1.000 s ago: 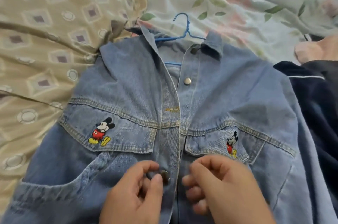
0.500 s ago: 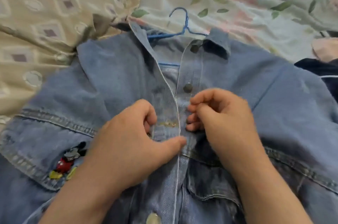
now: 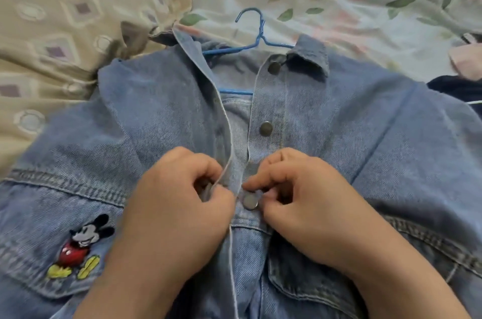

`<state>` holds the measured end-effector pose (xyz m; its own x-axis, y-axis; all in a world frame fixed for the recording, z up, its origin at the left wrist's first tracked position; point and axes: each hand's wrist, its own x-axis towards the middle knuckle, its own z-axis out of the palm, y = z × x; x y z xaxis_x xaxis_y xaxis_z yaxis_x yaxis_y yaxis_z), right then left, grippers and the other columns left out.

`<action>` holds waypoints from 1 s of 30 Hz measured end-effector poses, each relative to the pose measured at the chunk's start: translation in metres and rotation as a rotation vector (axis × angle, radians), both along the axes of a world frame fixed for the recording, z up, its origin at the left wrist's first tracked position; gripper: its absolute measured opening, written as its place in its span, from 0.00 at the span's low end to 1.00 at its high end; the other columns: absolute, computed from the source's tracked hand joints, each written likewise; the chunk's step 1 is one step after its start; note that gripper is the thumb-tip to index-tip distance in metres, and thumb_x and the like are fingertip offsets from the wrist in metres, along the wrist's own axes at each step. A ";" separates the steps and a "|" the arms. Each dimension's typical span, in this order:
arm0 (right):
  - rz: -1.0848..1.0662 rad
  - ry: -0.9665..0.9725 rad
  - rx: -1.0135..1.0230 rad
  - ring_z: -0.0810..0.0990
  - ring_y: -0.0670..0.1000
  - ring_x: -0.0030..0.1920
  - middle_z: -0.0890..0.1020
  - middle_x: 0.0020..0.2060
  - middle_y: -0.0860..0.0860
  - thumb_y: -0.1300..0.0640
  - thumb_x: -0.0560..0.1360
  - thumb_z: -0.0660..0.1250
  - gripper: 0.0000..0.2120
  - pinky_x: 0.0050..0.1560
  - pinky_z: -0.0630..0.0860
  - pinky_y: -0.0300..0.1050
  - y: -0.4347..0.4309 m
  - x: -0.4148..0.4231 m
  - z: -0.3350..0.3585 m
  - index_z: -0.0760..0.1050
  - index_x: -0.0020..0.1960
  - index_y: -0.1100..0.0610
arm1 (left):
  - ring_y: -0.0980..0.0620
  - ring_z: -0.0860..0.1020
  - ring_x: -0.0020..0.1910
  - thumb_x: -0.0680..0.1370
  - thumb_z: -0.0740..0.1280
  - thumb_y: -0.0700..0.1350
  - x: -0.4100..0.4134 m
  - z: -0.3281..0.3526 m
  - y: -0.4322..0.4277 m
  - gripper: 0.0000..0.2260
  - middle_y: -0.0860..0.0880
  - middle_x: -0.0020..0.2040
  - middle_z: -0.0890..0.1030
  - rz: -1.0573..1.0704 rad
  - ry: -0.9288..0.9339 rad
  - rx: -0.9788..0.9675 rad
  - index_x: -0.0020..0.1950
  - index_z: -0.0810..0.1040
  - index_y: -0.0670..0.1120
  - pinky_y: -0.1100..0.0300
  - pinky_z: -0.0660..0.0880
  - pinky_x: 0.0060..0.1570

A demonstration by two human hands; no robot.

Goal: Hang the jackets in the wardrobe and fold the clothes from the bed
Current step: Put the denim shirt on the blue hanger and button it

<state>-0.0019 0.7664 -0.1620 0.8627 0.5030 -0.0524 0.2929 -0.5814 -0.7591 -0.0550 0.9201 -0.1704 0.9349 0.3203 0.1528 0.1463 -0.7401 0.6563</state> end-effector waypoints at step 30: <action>-0.141 0.118 0.479 0.84 0.46 0.35 0.85 0.33 0.48 0.60 0.65 0.79 0.09 0.39 0.81 0.40 0.008 -0.009 0.009 0.84 0.38 0.47 | 0.51 0.83 0.34 0.68 0.68 0.45 -0.017 0.012 0.009 0.08 0.51 0.35 0.85 -0.169 -0.207 -0.622 0.42 0.86 0.55 0.62 0.79 0.35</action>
